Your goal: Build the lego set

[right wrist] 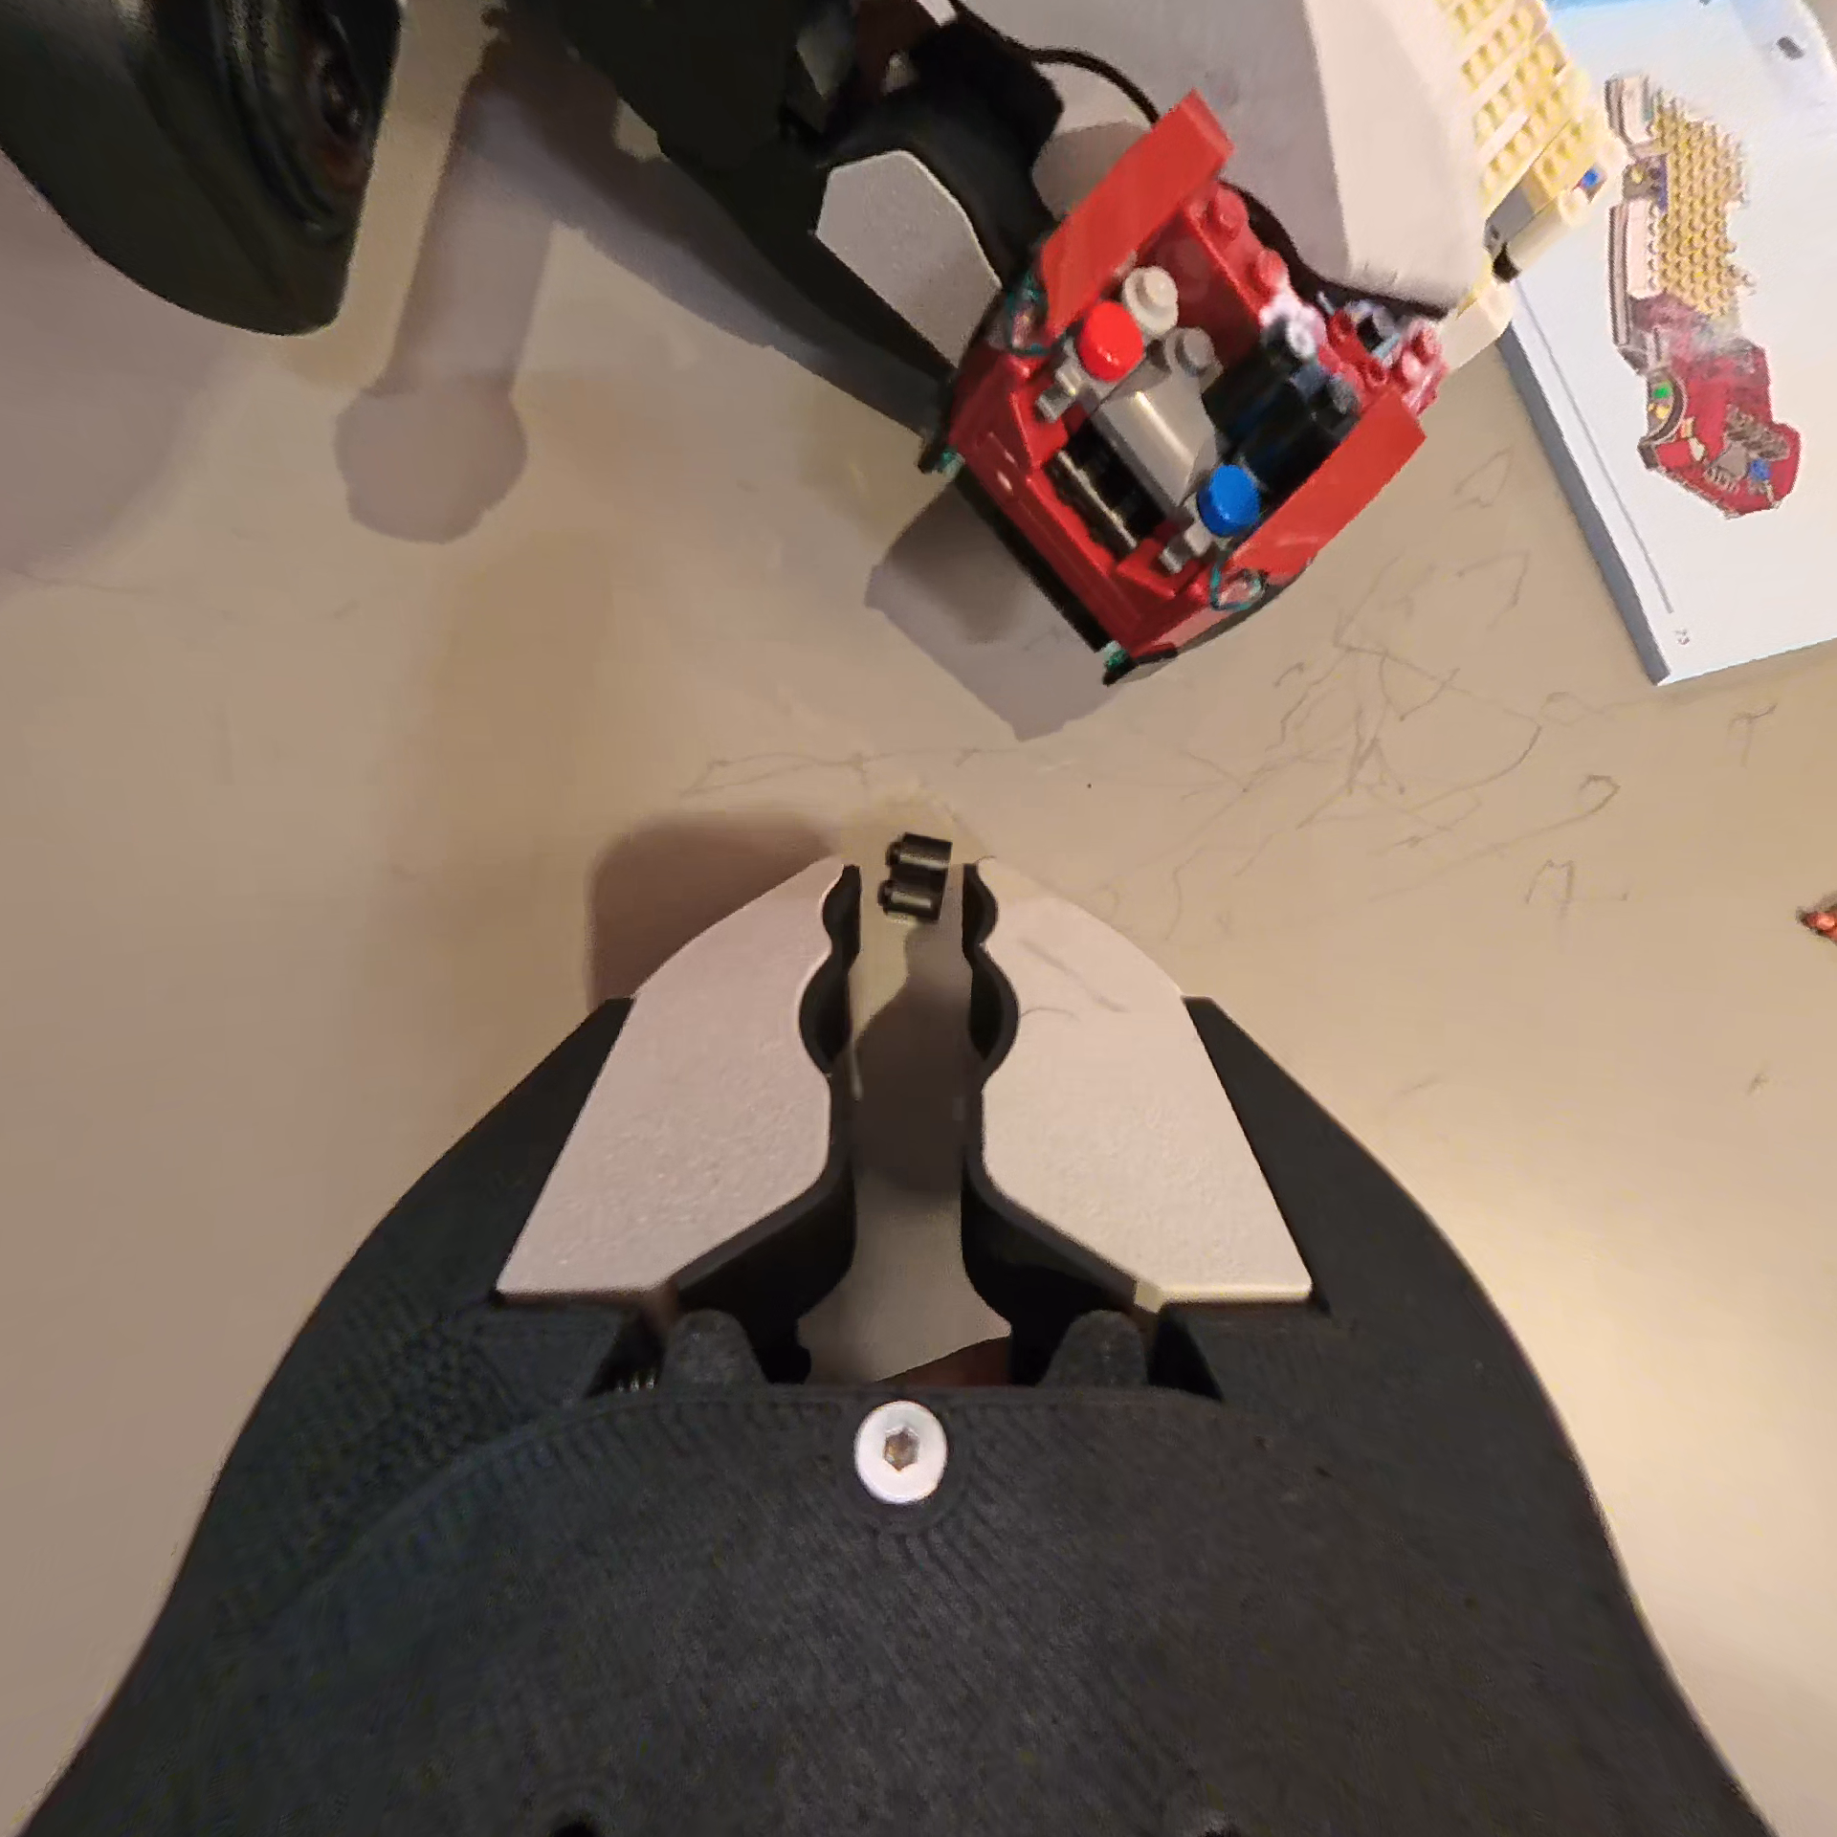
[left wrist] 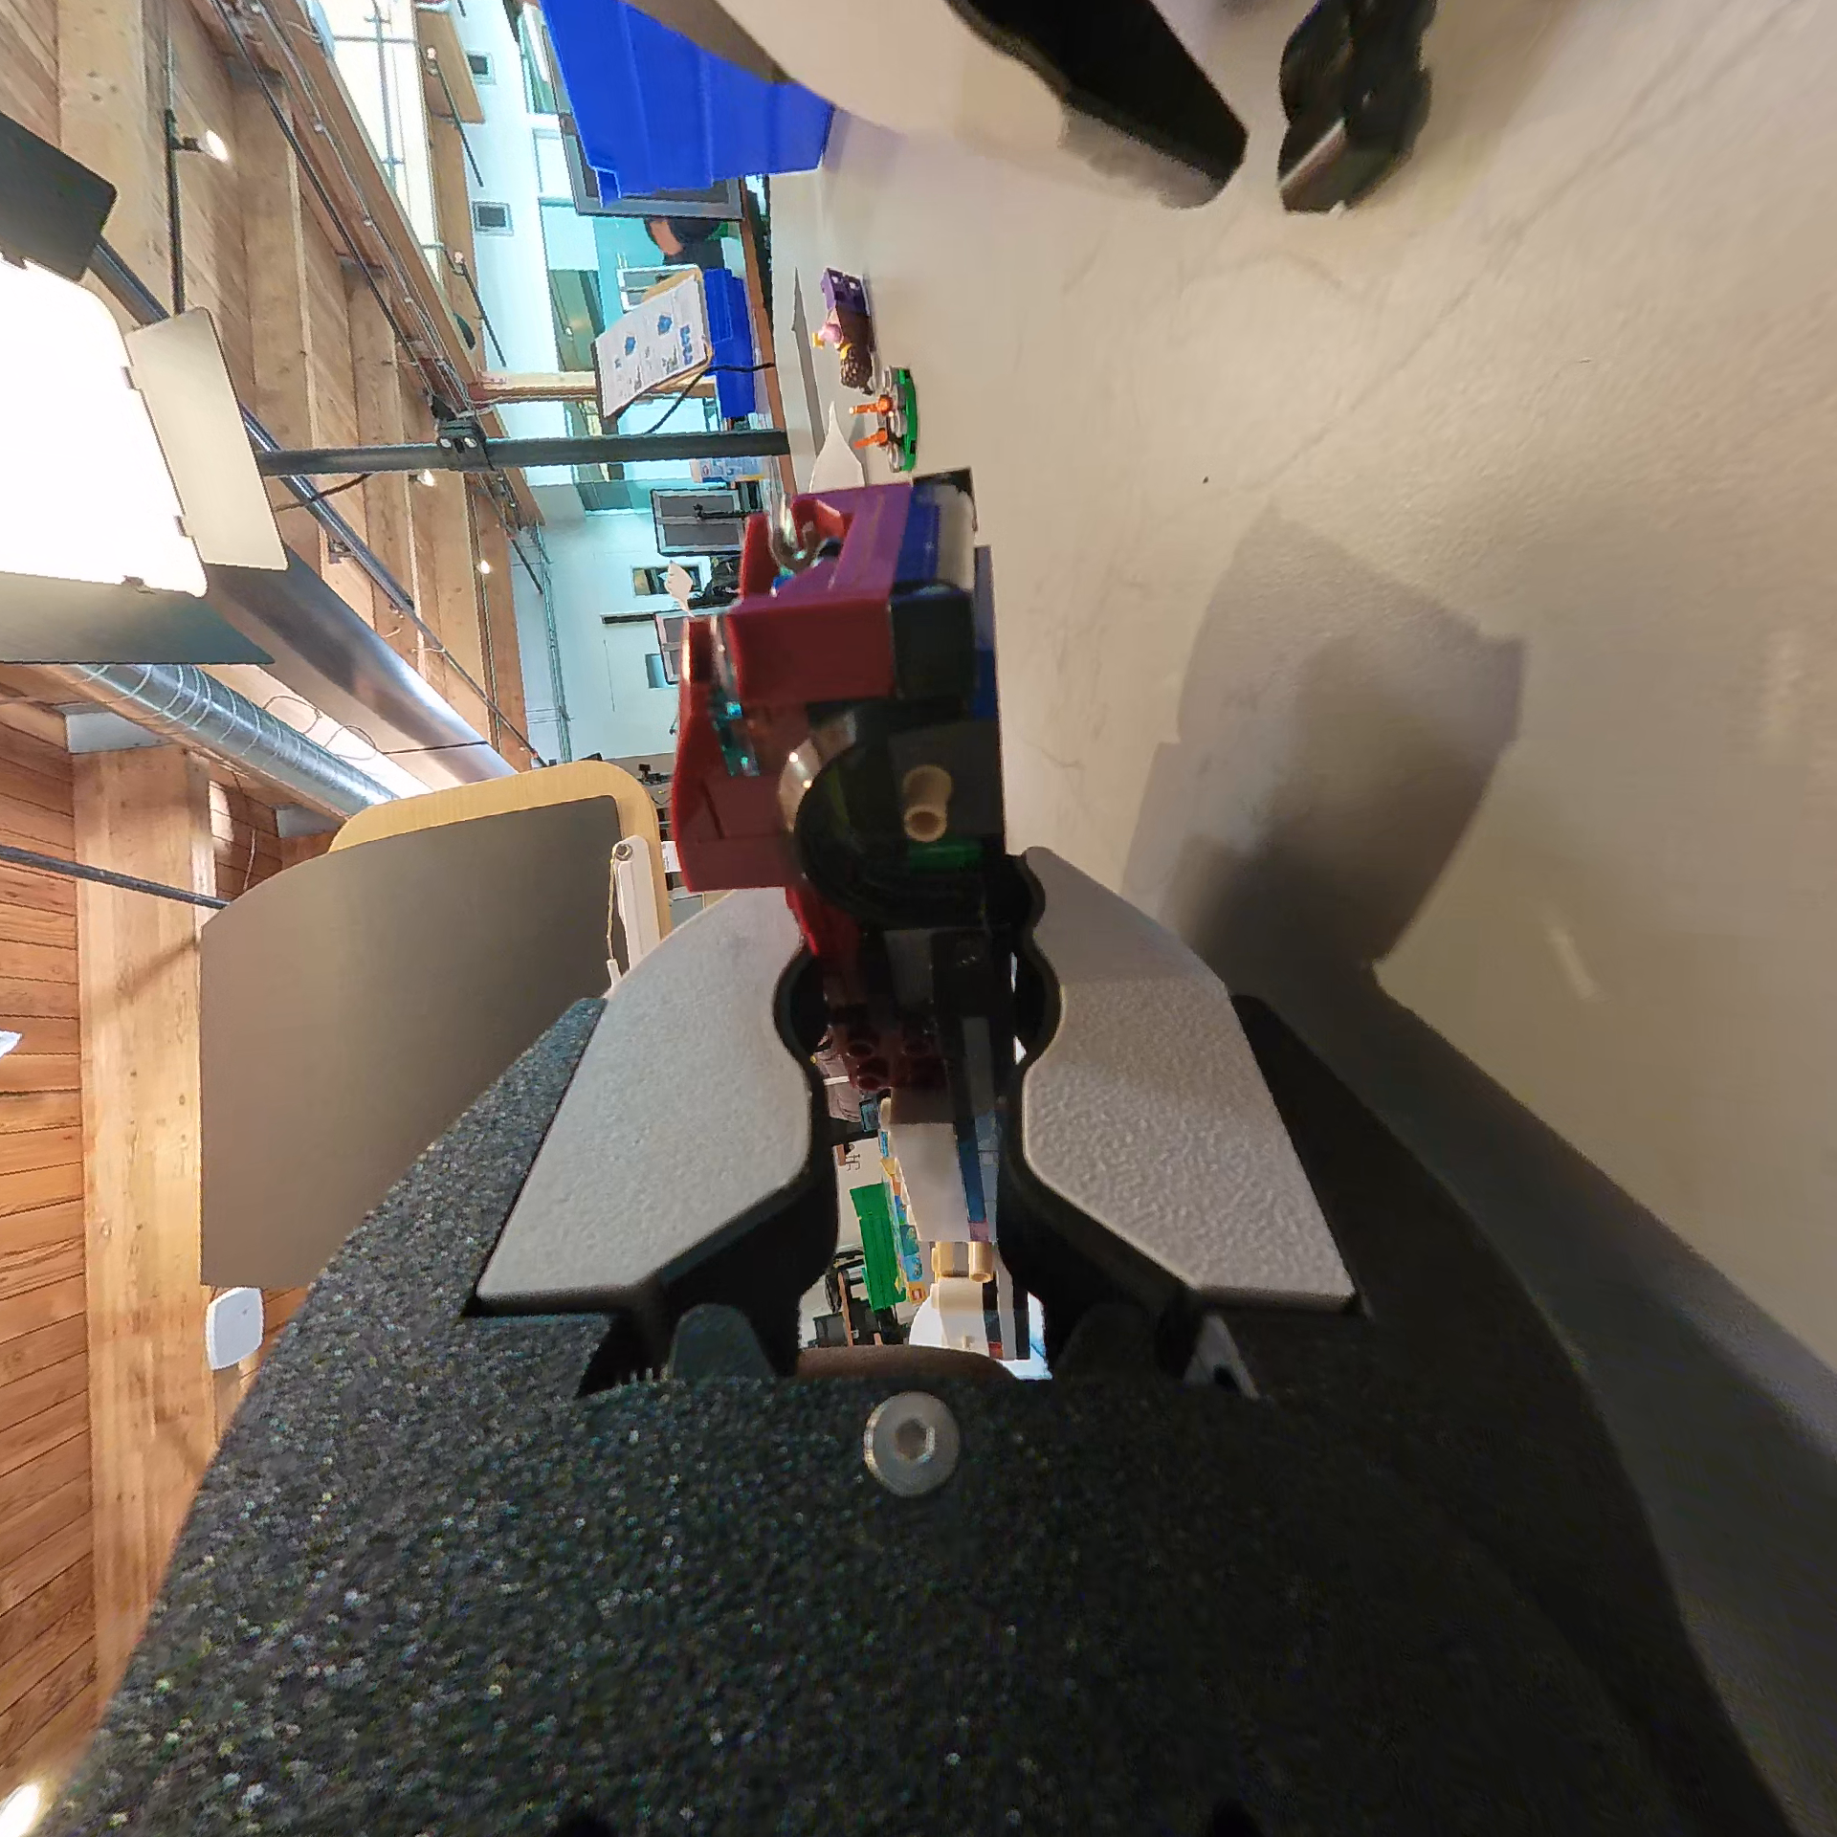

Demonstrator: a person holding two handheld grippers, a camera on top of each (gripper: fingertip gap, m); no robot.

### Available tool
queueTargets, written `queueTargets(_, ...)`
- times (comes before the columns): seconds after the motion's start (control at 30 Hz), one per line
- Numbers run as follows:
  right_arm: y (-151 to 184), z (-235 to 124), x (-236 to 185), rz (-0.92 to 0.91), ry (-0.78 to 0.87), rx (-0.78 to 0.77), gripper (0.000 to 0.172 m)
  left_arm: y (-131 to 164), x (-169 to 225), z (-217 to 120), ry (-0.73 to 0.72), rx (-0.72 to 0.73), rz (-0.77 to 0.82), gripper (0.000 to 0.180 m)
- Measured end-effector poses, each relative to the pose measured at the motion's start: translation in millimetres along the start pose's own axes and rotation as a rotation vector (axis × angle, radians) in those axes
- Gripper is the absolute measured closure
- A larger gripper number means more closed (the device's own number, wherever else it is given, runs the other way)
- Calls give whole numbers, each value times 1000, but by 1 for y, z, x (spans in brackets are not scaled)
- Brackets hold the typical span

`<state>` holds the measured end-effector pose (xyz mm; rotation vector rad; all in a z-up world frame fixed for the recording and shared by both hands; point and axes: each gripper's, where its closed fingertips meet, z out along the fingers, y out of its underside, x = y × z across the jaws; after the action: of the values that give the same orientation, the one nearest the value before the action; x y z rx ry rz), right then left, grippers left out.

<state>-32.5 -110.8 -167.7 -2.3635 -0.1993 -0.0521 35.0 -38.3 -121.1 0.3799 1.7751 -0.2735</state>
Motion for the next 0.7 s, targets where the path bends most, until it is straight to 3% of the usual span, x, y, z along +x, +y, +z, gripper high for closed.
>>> queueTargets(0.7, -3, 4, 1, 17, 21, 7, 147, -3, -1, -1, -7, 2, 1, 146)
